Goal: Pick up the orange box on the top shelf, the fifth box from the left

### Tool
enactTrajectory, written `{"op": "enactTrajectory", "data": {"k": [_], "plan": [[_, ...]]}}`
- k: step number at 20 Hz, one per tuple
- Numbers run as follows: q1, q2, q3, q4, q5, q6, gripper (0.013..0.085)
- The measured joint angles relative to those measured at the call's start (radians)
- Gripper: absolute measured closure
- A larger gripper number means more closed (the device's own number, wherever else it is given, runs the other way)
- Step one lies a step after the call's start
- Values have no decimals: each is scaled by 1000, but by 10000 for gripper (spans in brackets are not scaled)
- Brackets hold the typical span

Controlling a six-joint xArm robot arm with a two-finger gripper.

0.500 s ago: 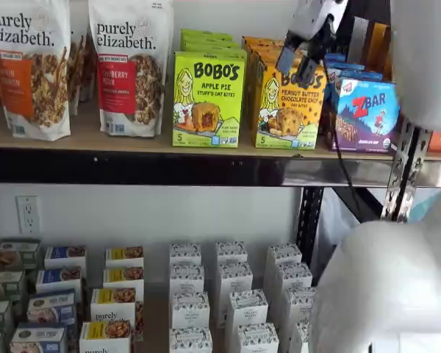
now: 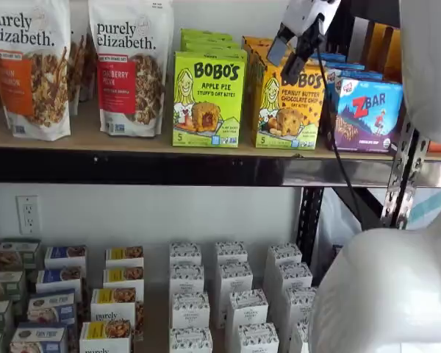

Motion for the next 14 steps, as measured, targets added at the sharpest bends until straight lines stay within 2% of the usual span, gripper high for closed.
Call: {"op": "enactTrajectory", "data": {"k": [14], "plan": [[-105, 7, 39, 130, -151, -83, 130]]}}
